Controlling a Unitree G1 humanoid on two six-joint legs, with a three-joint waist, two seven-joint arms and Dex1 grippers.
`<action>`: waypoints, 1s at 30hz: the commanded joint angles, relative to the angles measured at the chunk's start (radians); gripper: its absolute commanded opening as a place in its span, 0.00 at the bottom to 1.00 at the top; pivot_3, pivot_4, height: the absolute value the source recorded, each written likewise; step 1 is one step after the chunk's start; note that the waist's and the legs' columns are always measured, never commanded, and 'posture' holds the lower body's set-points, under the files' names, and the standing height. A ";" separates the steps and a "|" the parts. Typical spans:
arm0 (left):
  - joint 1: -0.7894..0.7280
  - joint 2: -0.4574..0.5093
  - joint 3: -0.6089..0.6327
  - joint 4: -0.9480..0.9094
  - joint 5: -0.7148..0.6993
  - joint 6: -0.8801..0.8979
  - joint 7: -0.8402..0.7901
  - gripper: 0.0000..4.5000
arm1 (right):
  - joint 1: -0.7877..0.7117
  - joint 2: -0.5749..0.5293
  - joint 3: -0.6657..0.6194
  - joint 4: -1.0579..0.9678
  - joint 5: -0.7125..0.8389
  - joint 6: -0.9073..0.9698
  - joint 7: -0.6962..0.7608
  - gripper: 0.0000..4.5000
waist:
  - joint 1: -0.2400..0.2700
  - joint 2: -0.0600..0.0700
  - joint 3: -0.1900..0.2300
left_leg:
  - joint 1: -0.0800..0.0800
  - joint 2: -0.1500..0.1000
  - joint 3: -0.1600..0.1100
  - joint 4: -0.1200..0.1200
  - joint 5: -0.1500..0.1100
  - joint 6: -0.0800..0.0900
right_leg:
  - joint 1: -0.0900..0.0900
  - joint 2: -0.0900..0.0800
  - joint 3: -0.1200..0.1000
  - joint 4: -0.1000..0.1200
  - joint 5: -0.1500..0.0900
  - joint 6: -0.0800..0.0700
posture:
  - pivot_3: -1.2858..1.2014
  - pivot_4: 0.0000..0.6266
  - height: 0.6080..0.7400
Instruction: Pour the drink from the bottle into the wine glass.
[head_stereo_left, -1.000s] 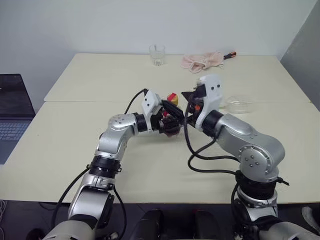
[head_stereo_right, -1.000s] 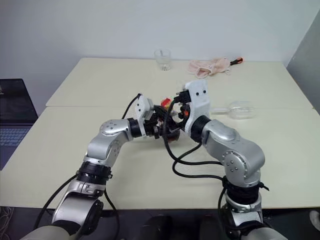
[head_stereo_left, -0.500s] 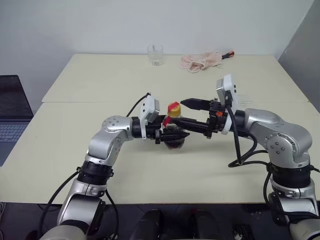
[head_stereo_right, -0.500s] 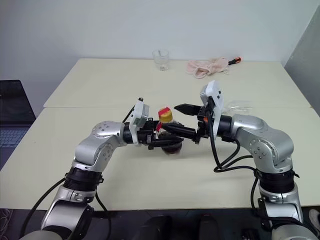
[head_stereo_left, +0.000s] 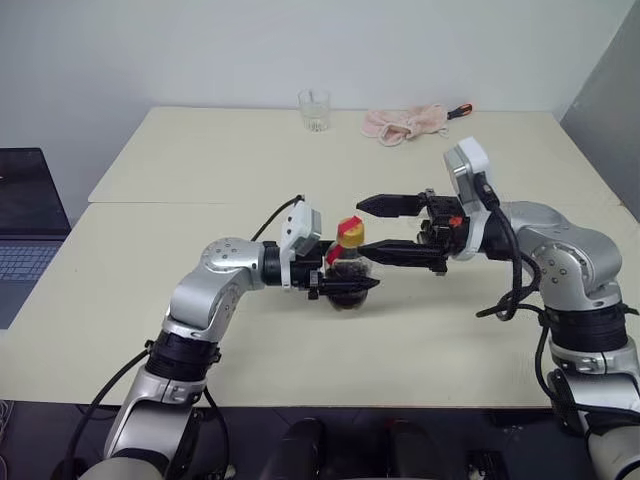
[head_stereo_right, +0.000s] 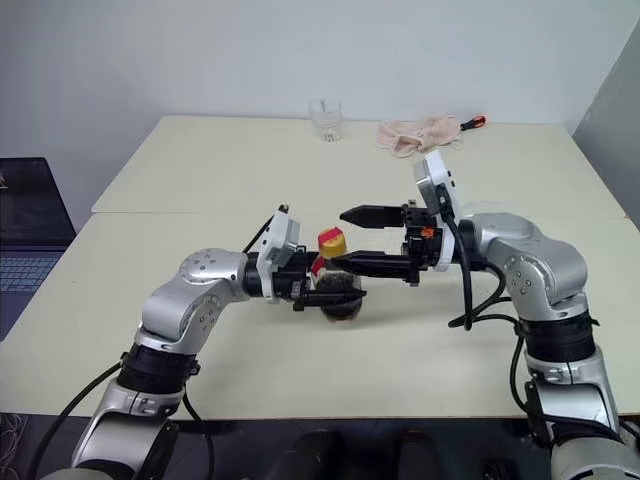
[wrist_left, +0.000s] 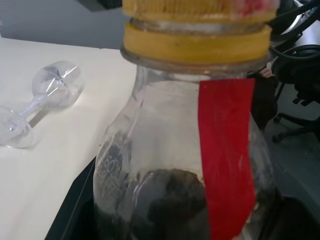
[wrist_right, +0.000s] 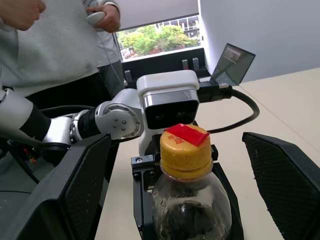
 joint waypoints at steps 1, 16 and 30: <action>-0.004 0.006 0.001 -0.058 -0.023 -0.006 0.002 0.57 | -0.029 -0.004 0.007 -0.002 0.000 -0.023 0.024 1.00 | 0.000 0.000 0.000 | 0.000 0.000 0.000 0.000 0.000 0.000 | 0.000 0.000 0.000 0.000 0.000 0.000 | 0.52 0.24 1.00; 0.026 0.003 -0.002 -0.108 -0.026 0.008 0.026 0.57 | -0.065 0.013 0.062 0.048 -0.051 -0.049 0.050 0.71 | 0.000 0.000 0.000 | 0.000 0.000 0.000 0.000 0.000 0.000 | 0.000 0.000 0.000 0.000 0.000 0.000 | 0.52 0.24 1.00; 0.026 0.001 -0.005 -0.101 -0.019 0.007 0.031 0.57 | -0.093 0.012 0.066 0.064 -0.061 -0.048 0.077 0.70 | 0.001 0.000 0.000 | 0.000 0.000 0.000 0.000 0.000 0.000 | 0.000 0.000 0.000 0.000 0.000 0.000 | 0.52 0.24 1.00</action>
